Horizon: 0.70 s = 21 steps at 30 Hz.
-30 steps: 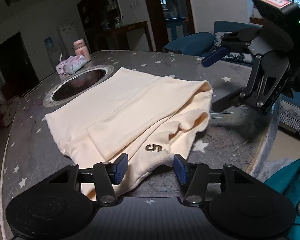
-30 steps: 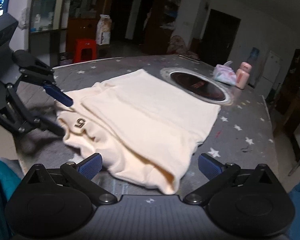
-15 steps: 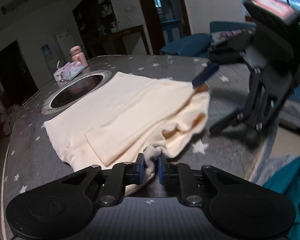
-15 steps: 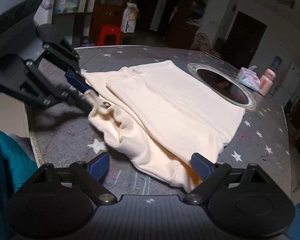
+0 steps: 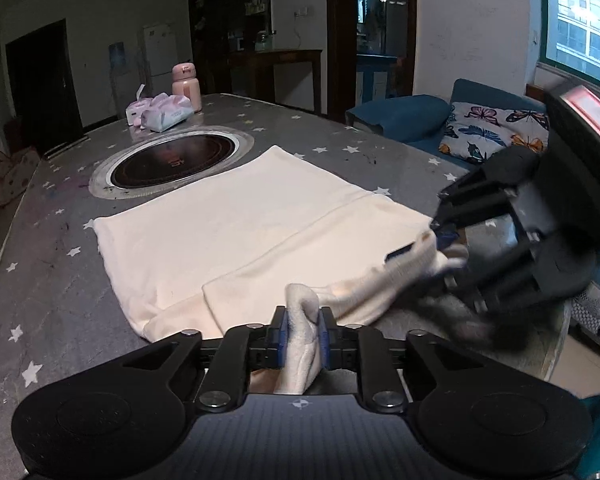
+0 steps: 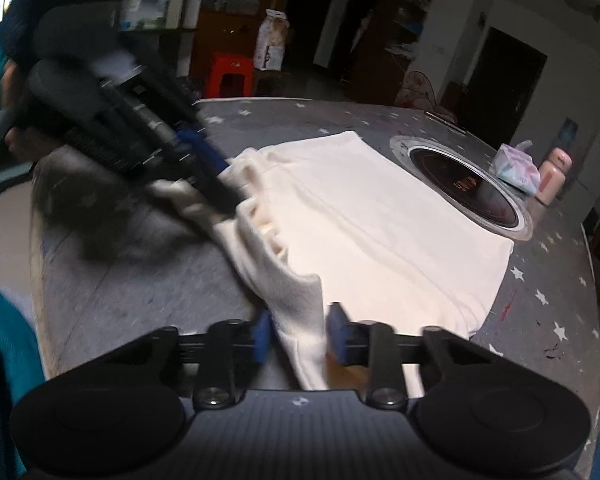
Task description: Fold clothes
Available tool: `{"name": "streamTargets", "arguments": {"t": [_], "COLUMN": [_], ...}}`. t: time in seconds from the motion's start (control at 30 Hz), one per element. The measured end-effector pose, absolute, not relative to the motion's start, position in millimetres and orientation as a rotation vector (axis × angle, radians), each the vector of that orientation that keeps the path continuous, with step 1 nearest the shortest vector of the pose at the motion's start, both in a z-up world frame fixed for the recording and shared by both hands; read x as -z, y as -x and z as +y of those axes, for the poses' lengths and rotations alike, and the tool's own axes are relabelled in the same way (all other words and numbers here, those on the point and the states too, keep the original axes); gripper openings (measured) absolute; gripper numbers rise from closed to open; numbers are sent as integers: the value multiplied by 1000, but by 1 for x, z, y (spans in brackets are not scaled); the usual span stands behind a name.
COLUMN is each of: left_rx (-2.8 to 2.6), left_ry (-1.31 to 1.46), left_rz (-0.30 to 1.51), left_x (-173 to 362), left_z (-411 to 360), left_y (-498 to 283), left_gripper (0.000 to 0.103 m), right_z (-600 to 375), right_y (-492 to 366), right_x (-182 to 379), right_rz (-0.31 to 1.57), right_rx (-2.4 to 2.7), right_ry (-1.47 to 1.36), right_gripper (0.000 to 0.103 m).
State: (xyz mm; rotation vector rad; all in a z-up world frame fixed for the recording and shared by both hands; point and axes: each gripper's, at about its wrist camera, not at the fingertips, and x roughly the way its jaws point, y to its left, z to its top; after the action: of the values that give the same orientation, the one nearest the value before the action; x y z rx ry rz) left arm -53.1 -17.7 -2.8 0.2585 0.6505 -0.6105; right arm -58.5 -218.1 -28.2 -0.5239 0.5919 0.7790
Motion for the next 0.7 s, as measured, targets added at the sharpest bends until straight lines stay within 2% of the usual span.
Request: {"name": "streamTargets", "arguments": {"t": [0.03, 0.1, 0.17, 0.37, 0.43, 0.47, 0.5, 0.57, 0.7], "left_rx": [608, 589, 570, 549, 552, 554, 555, 559, 565], "left_ry": [-270, -306, -340, -456, -459, -461, -462, -464, -388], "left_rz": [646, 626, 615, 577, 583, 586, 589, 596, 598], "left_x": [3, 5, 9, 21, 24, 25, 26, 28, 18], "left_z": [-16, -14, -13, -16, -15, -15, -14, -13, -4], "left_y": [57, 68, 77, 92, 91, 90, 89, 87, 89], "left_gripper": [27, 47, 56, 56, 46, 38, 24, 12, 6], "right_z": [-219, -222, -224, -228, -227, -227, -227, -229, -233], "right_y": [55, 49, 44, 40, 41, 42, 44, 47, 53], "right_x": [26, 23, 19, 11, 10, 9, 8, 6, 1], "right_rz": [602, 623, 636, 648, 638, 631, 624, 606, 592], "right_rx": [-784, -793, -796, -784, -780, -776, -773, -770, -770], "right_ry": [504, 463, 434, 372, 366, 365, 364, 356, 340], "right_gripper": [18, 15, 14, 12, 11, 11, 11, 11, 10]}}
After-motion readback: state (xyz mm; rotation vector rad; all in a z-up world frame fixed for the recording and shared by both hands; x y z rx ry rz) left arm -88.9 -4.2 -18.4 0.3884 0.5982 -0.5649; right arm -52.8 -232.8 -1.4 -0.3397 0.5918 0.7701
